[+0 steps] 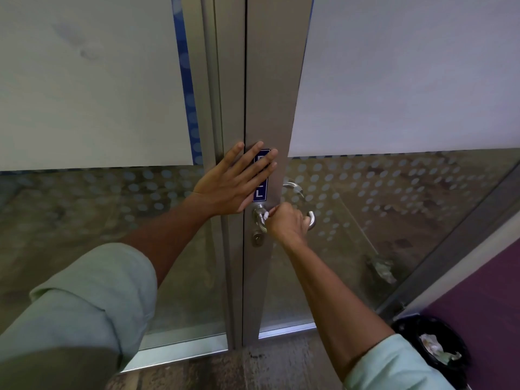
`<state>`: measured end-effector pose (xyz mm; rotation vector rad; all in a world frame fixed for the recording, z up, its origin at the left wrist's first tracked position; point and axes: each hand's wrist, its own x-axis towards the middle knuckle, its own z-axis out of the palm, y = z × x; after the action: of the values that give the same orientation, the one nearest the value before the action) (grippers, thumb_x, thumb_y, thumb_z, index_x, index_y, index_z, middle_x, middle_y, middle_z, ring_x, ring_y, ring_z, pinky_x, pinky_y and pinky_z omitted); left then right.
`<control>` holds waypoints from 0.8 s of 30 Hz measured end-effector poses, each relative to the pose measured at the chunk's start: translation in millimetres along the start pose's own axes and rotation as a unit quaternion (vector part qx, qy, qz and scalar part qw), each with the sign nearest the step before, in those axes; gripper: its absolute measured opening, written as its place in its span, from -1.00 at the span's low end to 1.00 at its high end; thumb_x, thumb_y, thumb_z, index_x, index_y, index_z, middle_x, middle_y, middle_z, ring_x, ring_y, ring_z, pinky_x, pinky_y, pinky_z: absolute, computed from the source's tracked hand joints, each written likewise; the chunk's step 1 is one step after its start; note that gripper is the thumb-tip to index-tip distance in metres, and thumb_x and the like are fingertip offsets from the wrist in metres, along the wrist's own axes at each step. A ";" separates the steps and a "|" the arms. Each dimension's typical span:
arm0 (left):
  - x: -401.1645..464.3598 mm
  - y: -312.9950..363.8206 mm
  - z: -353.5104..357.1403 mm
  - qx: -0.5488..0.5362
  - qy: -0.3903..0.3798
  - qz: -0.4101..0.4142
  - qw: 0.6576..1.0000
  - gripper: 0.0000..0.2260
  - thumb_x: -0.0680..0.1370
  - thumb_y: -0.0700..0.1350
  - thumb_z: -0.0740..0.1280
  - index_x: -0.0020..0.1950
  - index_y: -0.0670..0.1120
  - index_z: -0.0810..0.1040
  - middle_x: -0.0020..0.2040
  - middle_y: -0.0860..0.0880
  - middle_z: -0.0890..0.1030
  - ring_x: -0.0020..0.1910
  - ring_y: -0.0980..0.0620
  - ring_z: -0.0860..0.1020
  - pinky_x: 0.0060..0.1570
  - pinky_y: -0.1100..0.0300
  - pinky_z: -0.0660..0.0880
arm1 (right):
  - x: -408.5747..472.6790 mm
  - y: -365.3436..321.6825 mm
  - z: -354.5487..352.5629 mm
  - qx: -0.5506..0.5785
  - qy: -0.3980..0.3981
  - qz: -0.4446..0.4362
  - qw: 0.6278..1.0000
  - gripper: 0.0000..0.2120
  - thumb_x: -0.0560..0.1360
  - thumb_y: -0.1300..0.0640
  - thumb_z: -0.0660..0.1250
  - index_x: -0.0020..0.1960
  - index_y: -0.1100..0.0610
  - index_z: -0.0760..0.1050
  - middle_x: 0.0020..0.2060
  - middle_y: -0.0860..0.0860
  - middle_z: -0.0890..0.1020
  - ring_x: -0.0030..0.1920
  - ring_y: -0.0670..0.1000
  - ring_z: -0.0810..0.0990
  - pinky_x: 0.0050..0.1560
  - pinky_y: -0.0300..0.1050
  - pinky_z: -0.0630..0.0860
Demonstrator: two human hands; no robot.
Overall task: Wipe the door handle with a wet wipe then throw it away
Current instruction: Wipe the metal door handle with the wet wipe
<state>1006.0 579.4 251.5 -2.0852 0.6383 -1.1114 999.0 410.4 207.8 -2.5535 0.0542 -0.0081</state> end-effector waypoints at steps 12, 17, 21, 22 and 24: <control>-2.3 -2.3 -2.0 0.001 -0.010 -0.002 1.000 -0.31 0.61 0.17 -0.04 0.65 -0.17 -0.03 0.66 -0.22 0.00 0.61 -0.31 0.06 0.55 -0.26 -0.18 | -12.1 12.0 4.5 0.143 0.081 -0.138 0.977 -0.74 0.47 0.22 0.42 -0.21 0.01 0.34 -0.30 -0.10 0.48 -0.06 0.12 0.51 0.00 0.08 0.48; -1.6 -0.7 -2.2 0.001 -0.006 -0.002 1.000 -0.31 0.61 0.17 0.00 0.65 -0.16 -0.01 0.66 -0.21 0.01 0.61 -0.30 0.06 0.55 -0.26 -0.20 | -48.8 19.2 35.7 0.133 0.119 -0.346 0.921 -0.92 0.45 0.20 0.44 -0.10 0.12 0.55 -0.17 0.06 0.65 -0.21 0.05 0.58 -0.28 -0.10 0.45; -0.8 -1.0 -3.4 0.001 -0.005 -0.001 1.000 -0.28 0.60 0.18 0.08 0.65 -0.16 0.00 0.66 -0.21 0.01 0.61 -0.30 0.07 0.55 -0.26 -0.16 | -70.2 35.5 69.0 0.337 0.017 -0.131 0.932 -0.84 0.50 0.27 0.43 0.07 0.15 0.67 -0.15 0.01 0.73 -0.15 -0.05 0.69 -0.15 -0.30 0.57; -1.0 -0.8 -3.5 0.001 -0.006 0.000 1.000 -0.28 0.60 0.18 0.08 0.65 -0.16 0.00 0.66 -0.21 0.01 0.61 -0.30 0.07 0.55 -0.26 -0.16 | -68.1 36.9 72.0 0.432 0.002 -0.012 0.902 -0.82 0.50 0.32 0.41 0.07 0.18 0.66 -0.19 0.02 0.73 -0.18 -0.05 0.69 -0.20 -0.35 0.56; -1.5 -1.4 -2.9 0.005 -0.006 -0.001 1.000 -0.29 0.60 0.18 0.05 0.65 -0.16 0.00 0.66 -0.21 0.01 0.61 -0.30 0.07 0.55 -0.26 -0.18 | -59.7 35.5 72.5 0.607 -0.005 0.178 0.775 -0.84 0.50 0.39 0.38 0.01 0.21 0.64 -0.31 0.00 0.72 -0.29 -0.08 0.68 -0.28 -0.35 0.56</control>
<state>1002.9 580.3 253.0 -2.0834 0.6250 -1.0997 939.2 423.5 128.1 -1.2030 0.3904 0.0884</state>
